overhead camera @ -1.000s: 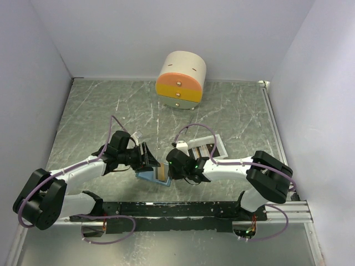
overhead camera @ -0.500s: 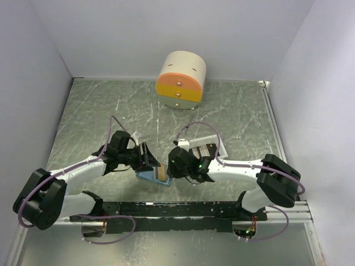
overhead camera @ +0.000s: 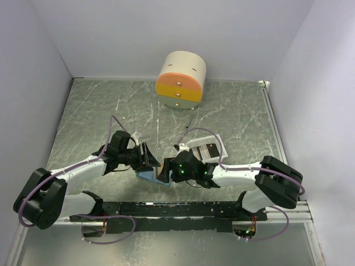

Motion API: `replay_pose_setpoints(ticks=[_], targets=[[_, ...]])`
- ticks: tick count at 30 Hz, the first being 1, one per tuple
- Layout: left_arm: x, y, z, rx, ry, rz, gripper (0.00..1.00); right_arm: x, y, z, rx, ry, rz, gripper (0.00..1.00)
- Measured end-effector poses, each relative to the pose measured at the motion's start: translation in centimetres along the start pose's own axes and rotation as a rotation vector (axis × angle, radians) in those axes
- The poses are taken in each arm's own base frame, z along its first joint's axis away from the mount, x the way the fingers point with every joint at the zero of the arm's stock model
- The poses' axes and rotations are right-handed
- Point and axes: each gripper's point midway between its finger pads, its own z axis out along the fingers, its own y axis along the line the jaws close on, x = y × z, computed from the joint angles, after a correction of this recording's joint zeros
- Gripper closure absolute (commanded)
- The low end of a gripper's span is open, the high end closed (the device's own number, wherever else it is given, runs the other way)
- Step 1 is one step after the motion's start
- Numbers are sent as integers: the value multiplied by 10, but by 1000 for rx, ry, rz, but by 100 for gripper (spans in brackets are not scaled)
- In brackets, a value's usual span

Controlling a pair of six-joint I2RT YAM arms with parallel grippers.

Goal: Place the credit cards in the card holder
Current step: Insert the credit card into the card holder.

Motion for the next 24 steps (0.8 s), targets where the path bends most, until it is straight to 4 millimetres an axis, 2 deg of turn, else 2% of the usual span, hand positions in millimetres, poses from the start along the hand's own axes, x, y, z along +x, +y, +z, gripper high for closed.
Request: replay_pose_setpoints(ticks=[6, 15, 24], targets=[[-1, -1, 0, 0, 0, 1, 34, -4, 15, 4, -81, -18, -16, 27], [-2, -2, 0, 3, -2, -1, 34, -4, 15, 13, -90, -26, -28, 26], [-3, -6, 0, 18, -6, -9, 34, -12, 24, 21, -136, -69, -48, 25]])
